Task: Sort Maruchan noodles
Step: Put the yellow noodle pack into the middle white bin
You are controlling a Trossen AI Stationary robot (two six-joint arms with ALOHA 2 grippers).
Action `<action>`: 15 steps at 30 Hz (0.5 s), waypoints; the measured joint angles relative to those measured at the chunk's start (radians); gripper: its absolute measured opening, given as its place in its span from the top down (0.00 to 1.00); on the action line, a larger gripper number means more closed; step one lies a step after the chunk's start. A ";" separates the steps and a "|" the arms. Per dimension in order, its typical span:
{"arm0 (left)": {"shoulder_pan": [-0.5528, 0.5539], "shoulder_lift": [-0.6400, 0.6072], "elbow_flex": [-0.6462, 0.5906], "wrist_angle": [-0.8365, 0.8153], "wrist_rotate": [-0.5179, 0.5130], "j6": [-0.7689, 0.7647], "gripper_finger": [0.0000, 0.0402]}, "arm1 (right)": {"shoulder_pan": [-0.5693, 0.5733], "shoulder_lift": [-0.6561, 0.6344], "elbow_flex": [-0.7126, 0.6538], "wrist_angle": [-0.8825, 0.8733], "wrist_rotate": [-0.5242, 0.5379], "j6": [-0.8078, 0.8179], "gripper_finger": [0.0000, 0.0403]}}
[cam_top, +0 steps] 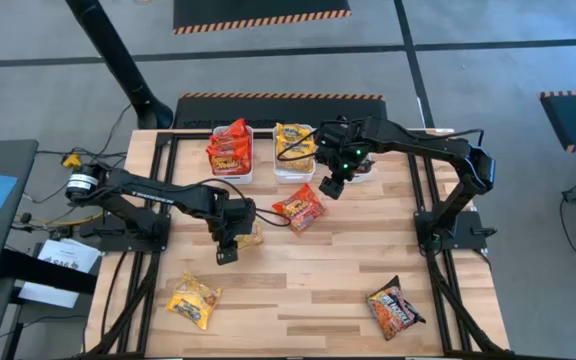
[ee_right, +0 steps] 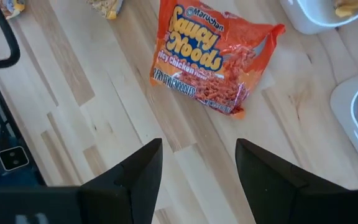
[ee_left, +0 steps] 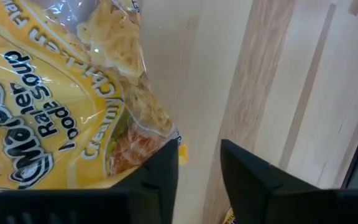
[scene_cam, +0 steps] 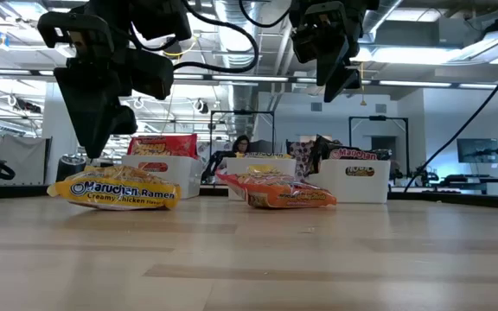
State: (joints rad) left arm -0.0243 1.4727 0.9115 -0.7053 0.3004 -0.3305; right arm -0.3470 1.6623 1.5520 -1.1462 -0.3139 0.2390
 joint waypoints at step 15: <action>0.103 0.000 0.000 -0.041 -0.178 0.098 0.62 | 0.021 0.000 0.000 0.037 0.035 0.026 0.43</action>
State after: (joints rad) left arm 0.0788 1.4727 0.9115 -0.7458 0.1220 -0.2328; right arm -0.3262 1.6627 1.5520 -1.1095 -0.2785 0.2649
